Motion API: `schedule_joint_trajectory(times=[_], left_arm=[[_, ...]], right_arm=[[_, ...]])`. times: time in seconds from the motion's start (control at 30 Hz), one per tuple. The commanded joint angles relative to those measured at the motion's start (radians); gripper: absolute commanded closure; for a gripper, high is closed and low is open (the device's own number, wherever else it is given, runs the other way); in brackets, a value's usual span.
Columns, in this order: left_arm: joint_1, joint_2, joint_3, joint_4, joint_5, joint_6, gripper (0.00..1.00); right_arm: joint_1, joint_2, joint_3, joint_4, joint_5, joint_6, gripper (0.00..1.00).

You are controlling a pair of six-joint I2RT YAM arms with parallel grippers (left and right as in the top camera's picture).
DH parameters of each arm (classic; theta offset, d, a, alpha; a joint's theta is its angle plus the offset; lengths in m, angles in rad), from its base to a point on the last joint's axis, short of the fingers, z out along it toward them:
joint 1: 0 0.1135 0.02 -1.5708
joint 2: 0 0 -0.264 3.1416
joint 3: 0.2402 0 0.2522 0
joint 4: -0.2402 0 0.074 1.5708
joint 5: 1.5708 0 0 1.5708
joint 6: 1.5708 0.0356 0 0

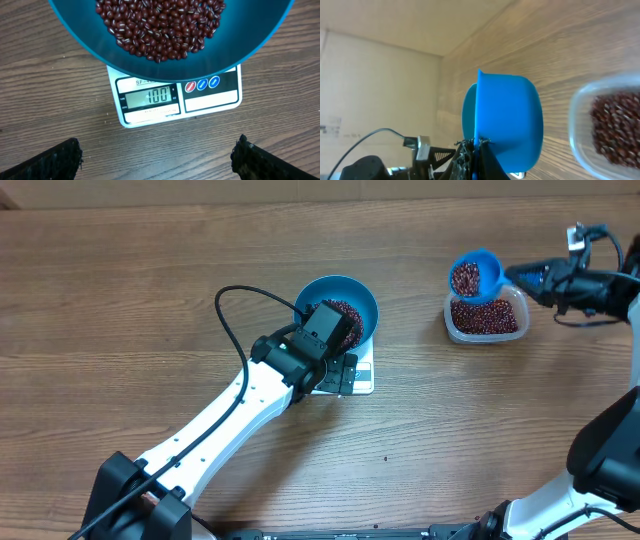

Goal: Scoop item into bowl and weigh 150g on scale
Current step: 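Carry the scoop with the right gripper over the blue bowl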

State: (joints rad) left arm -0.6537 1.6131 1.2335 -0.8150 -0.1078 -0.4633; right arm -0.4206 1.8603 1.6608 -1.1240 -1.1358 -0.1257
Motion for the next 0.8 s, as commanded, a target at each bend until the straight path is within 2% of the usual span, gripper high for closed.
schedule_joint_trajectory(times=[0.0, 0.17, 0.47, 0.7, 0.77], left_arm=[[-0.002, 0.01, 0.011, 0.004, 0.008, 0.022, 0.01], [-0.002, 0.01, 0.011, 0.0, 0.012, 0.022, 0.0], [-0.002, 0.01, 0.011, -0.003, 0.024, 0.022, 0.01], [-0.001, 0.01, 0.011, -0.003, 0.023, 0.022, 0.0], [-0.001, 0.01, 0.011, -0.003, 0.023, 0.022, 0.01]], right_arm=[[0.074, -0.003, 0.107, -0.014, 0.065, 0.029, 0.96], [0.21, -0.003, 0.189, -0.022, 0.165, 0.032, 0.96], [0.407, -0.003, 0.196, 0.039, 0.293, 0.031, 0.96], [0.537, -0.003, 0.196, 0.066, 0.518, 0.016, 0.96], [0.574, -0.003, 0.196, 0.071, 0.569, -0.027, 0.96]])
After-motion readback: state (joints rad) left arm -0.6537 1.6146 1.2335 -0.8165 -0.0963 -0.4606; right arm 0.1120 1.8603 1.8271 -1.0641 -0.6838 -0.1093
